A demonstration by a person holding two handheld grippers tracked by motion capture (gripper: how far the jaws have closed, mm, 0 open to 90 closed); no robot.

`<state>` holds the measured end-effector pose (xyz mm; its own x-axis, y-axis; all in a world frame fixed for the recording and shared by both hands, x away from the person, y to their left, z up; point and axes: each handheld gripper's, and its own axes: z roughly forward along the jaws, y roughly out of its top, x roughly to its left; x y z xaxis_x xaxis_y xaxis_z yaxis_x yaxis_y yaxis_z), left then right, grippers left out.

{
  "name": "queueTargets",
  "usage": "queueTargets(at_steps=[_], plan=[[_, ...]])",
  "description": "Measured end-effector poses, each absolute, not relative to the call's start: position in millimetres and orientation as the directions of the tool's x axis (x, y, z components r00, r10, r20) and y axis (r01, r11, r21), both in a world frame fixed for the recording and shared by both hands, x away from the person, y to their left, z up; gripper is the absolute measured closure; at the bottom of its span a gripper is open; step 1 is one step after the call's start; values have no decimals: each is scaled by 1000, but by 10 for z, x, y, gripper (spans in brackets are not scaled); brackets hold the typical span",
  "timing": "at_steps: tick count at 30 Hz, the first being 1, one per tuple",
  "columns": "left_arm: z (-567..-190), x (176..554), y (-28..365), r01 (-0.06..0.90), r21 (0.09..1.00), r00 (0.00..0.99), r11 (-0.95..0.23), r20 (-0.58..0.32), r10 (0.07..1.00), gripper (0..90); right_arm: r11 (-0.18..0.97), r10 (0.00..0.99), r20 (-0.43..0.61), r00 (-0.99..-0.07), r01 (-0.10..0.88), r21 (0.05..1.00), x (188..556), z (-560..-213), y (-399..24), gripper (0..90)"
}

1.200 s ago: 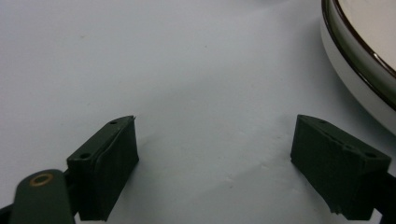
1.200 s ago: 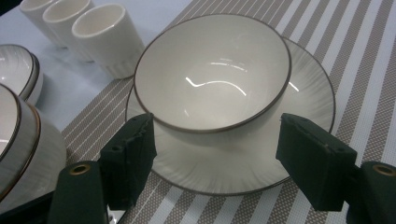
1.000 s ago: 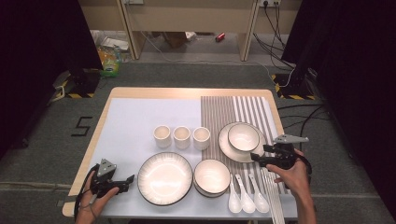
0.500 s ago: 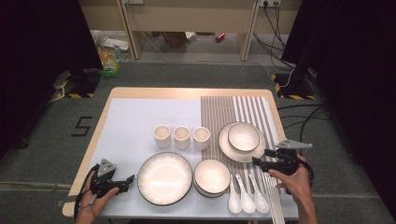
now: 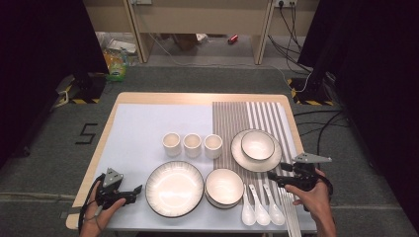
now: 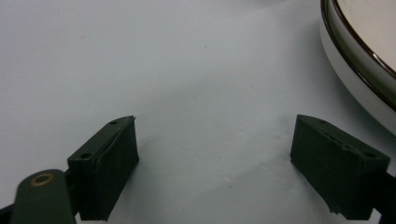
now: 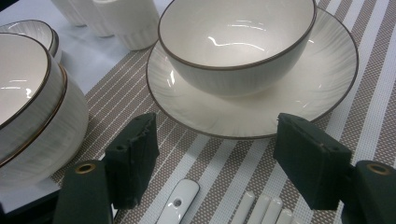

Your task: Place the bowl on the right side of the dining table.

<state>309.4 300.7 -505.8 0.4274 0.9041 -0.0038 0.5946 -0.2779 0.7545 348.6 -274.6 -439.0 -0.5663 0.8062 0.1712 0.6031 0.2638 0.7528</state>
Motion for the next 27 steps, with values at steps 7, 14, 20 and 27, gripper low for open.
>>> queueTargets(at_steps=[7, 14, 20, 27], plan=[[-5057, 3094, 3008, 596, 754, 428, -278, -5, 904, 140, 273, 806, 175, -566, 616, 739, 3436, -4448, -2740, 315], [-5059, 3095, 3007, 595, 755, 427, -275, -7, 904, 139, 285, 797, 170, -580, 609, 740, 3355, -4455, -2749, 321], [-5058, 3094, 3007, 595, 755, 427, -276, -6, 904, 139, 306, 782, 175, -599, 612, 729, 3279, -4511, -2707, 328], [-5059, 3095, 3007, 595, 755, 427, -276, -6, 904, 139, 319, 775, 171, -608, 611, 724, 3224, -4529, -2693, 331]])
